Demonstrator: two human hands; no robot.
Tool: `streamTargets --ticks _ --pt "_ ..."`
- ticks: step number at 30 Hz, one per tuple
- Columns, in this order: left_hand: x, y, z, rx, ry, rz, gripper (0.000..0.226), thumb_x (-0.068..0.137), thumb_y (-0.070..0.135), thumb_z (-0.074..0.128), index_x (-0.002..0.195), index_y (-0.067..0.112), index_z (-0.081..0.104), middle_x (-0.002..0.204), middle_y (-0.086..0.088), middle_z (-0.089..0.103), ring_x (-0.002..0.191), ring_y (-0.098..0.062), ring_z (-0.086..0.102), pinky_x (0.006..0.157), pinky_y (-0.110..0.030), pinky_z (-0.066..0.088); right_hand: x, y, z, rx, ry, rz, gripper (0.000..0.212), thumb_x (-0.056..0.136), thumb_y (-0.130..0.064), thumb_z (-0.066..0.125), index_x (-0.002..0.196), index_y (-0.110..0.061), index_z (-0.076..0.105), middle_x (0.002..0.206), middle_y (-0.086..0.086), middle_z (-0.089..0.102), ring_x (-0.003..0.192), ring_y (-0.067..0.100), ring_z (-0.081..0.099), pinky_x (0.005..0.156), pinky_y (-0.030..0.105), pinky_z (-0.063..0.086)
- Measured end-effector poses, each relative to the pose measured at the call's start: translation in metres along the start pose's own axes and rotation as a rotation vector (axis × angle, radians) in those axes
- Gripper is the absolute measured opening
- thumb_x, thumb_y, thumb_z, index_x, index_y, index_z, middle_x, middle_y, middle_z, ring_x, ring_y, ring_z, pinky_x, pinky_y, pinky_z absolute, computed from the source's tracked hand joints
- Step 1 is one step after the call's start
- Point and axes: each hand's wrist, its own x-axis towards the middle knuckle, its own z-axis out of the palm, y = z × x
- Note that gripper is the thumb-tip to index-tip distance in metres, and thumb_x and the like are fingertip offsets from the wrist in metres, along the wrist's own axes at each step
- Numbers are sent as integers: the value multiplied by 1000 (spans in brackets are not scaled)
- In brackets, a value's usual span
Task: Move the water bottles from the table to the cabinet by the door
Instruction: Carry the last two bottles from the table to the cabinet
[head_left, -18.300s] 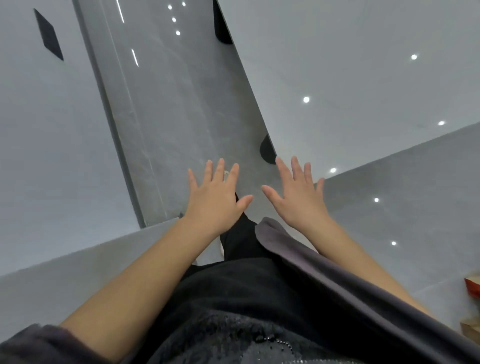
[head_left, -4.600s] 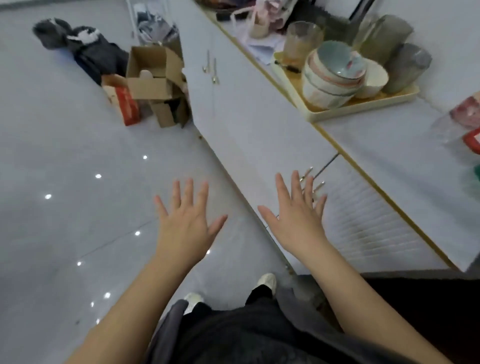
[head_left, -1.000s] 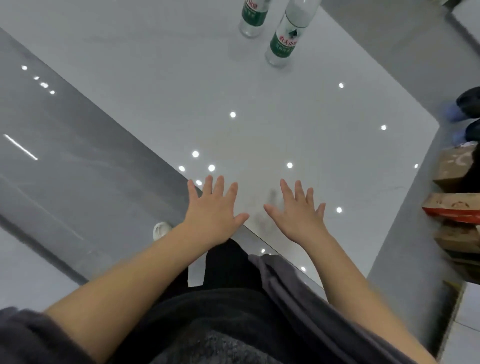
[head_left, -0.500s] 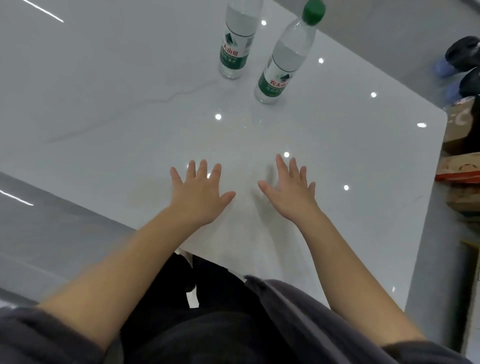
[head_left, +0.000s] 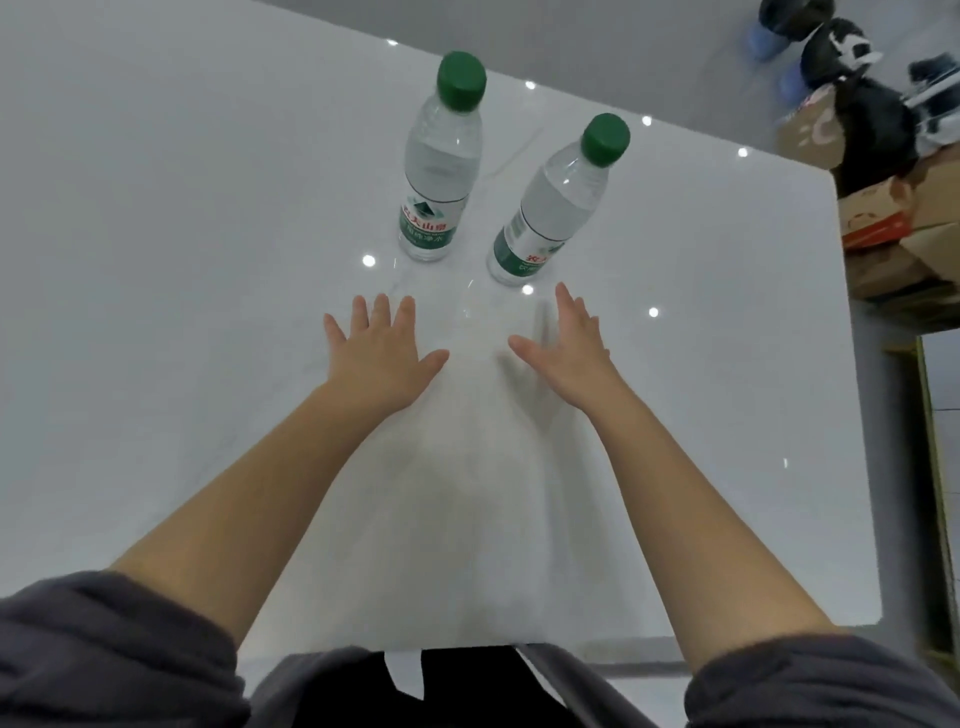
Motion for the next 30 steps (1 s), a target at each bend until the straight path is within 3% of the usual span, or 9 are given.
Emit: streamTargets --ticks 3,7,9,10,11,13,19,24,30 --pt "29 -7 -18 -180 111 12 88 92 51 53 154 11 5 161 -9 14 148 -30 10 118 -53 11 20 -11 3 327 128 -52 99 82 -34 75 156 -24 9 163 -6 15 149 14 14 120 39 22" --pt "72 -10 -35 -668 231 97 106 74 39 78 153 17 11 156 -5 29 141 -24 31 115 -43 29 52 -18 11 607 270 -93 98 71 -26 83 150 -23 25 150 -8 40 138 6 38 112 32 36" --pt "86 -8 -38 -806 276 137 105 66 38 83 149 23 21 145 4 44 129 -16 48 104 -34 44 66 -20 13 668 319 -130 93 66 -25 85 143 -21 33 140 -7 50 128 5 49 107 32 43" --pt "90 -5 -40 -855 286 137 99 66 33 84 146 23 25 135 10 50 118 -8 54 96 -22 46 73 -21 14 679 340 -145 89 65 -23 86 140 -19 36 135 -5 54 123 6 54 103 31 46" --pt "93 -2 -42 -893 294 137 91 69 28 84 142 22 29 123 16 54 106 1 56 85 -8 43 79 -23 15 677 355 -152 85 65 -21 86 136 -16 40 130 -3 58 116 7 58 99 29 50" --pt "97 3 -46 -925 305 129 80 72 22 82 137 21 36 106 20 54 89 6 55 68 2 38 90 -27 16 639 369 -147 74 63 -26 86 125 -12 50 116 0 66 103 10 65 89 30 55" --pt "93 0 -45 -865 273 128 65 71 28 83 125 17 48 108 9 62 94 -11 57 79 -22 43 86 -23 25 607 375 -89 64 59 -38 82 115 -15 60 105 -4 71 95 10 68 82 28 56" --pt "55 -10 -23 -855 221 138 56 70 30 83 116 19 53 101 9 65 90 -8 62 69 -11 45 39 -8 47 600 364 -55 50 64 -38 81 103 -12 62 94 -2 70 86 13 67 74 27 54" --pt "-4 -26 11 -783 175 174 59 68 32 86 117 17 56 94 18 58 87 -6 56 67 -6 38 -29 7 77 655 373 2 29 72 -23 84 92 -15 66 84 -6 70 81 9 66 73 24 54"
